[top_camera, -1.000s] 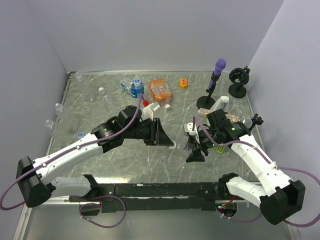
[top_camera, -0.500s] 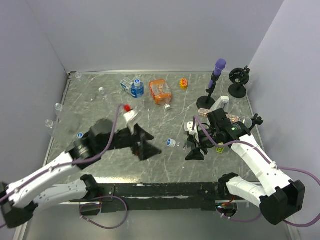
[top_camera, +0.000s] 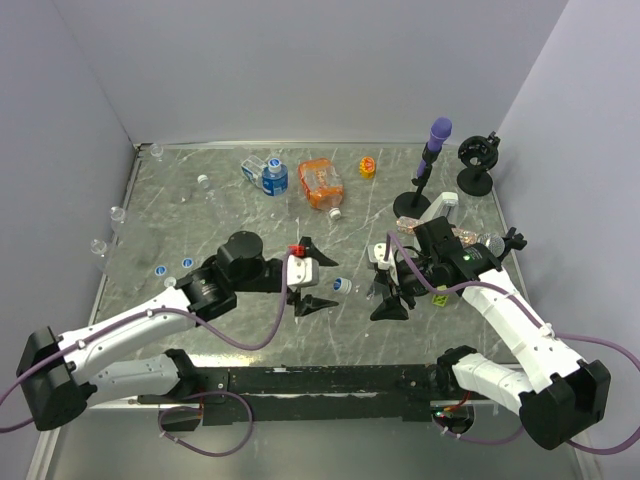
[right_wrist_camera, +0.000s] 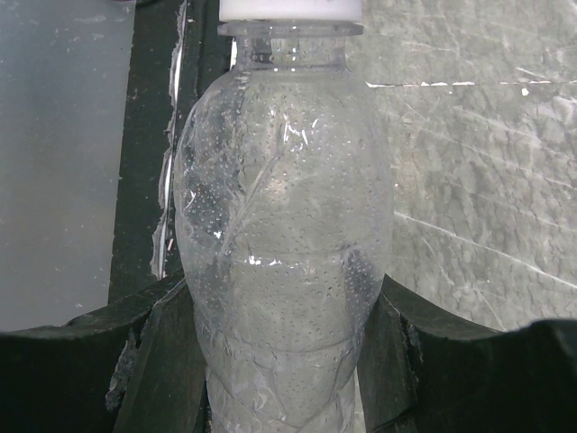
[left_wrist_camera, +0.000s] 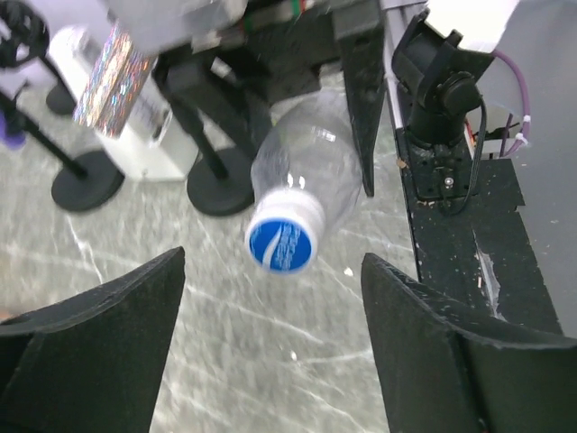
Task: Unscrew the bottle caps
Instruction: Unscrew the bottle cap from the plastic bottle.
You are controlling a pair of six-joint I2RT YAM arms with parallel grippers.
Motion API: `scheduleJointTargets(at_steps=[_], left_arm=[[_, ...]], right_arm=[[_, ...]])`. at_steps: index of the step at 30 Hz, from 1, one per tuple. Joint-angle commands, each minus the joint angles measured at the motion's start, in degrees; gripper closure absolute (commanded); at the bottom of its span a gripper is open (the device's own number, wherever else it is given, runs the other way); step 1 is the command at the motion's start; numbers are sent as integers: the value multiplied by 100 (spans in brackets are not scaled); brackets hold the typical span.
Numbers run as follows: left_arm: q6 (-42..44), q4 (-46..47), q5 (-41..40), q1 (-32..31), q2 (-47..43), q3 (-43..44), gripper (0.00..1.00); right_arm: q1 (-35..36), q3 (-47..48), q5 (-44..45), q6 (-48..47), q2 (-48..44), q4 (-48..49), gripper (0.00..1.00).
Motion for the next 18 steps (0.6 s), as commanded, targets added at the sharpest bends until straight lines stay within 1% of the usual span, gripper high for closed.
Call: scheduleJointTargets(at_steps=[1,2,3,4,5,7,10,12,13,14,15,16,17,18], left_arm=[[410,388,721,19,129,326,23],[392,397,765,19,155,335,25],[357,380,809,19,173,352,29],[348,353,845,19,199,370,37],[330,318,889,19,217,387,43],[295,274,941,11,278,431,49],[269,99,985,28,393,536,52],[225,-16,1003,28,454,607,56],[164,-42,1003,28,489,642,61],[68,-77,977,28,507,686,70],[-81,-130,977,28,533,765,77],[-239,-209,959,28,551,826,80],[-537,-270,890,19,577,914,88],[-958,-367,802,28,604,1011,94]], right_arm=[[-22,42,-141,-98,-115,136,84],[-22,42,-132,-98,-107,136,84],[-22,33,-132,-98,-106,136,84],[-22,33,-141,-98,-115,136,84],[-22,33,-141,-98,-115,136,84],[-22,42,-150,-98,-107,136,84],[-22,51,-158,-106,-98,127,84],[-22,42,-150,-98,-98,127,84],[-22,42,-150,-98,-98,127,84],[-22,42,-150,-98,-106,127,84],[-22,42,-150,-98,-98,136,84],[-22,33,-141,-98,-115,136,84],[-22,33,-141,-98,-115,136,84],[-22,24,-141,-89,-124,136,84]])
